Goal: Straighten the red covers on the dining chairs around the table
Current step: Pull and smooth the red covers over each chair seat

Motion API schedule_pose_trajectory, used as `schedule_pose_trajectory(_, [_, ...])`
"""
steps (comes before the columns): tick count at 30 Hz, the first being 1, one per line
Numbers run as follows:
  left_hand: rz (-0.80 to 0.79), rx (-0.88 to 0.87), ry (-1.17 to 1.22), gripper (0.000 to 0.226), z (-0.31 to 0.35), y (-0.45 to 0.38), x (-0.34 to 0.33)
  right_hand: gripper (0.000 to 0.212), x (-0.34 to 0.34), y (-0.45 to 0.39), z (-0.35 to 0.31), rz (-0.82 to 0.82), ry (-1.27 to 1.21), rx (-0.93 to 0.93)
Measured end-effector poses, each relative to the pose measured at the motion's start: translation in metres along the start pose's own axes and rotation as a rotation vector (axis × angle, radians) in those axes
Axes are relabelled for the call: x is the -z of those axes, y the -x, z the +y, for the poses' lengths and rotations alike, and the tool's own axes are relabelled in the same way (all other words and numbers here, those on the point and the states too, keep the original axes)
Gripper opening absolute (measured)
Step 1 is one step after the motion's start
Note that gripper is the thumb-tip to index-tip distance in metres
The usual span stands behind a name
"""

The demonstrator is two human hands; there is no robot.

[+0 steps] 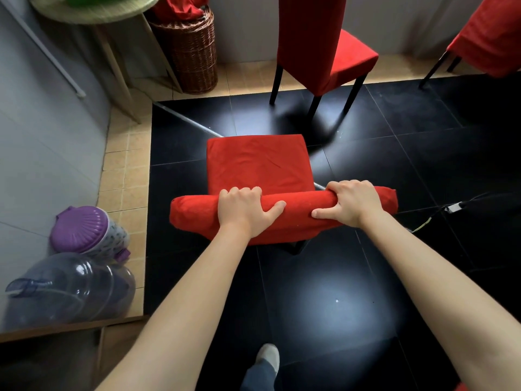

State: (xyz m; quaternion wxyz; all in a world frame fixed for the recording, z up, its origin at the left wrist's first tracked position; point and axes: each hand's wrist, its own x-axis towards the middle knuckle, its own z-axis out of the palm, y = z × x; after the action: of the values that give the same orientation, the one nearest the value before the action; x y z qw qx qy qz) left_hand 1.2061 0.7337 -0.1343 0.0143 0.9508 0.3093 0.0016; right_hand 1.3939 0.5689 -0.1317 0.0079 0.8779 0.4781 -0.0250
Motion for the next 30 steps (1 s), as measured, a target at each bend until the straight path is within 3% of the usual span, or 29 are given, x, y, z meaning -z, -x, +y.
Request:
schedule_pose_trajectory(7, [0.036, -0.002, 0.015, 0.083, 0.003, 0.005, -0.003, 0.081, -0.001, 0.008, 0.001, -0.034, 0.013, -0.011])
schedule_pose_trajectory(13, [0.036, -0.034, 0.015, 0.079, 0.003, 0.029, -0.007, 0.093, 0.000, 0.040, -0.010, -0.048, 0.031, -0.048])
schedule_pose_trajectory(20, [0.037, -0.164, 0.016, 0.075, -0.015, 0.049, -0.008, 0.078, -0.002, 0.088, -0.040, -0.065, -0.022, -0.141])
schedule_pose_trajectory(30, [0.066, -0.357, 0.019, 0.069, -0.037, 0.071, -0.008, 0.088, -0.010, 0.150, -0.092, -0.044, -0.020, -0.321])
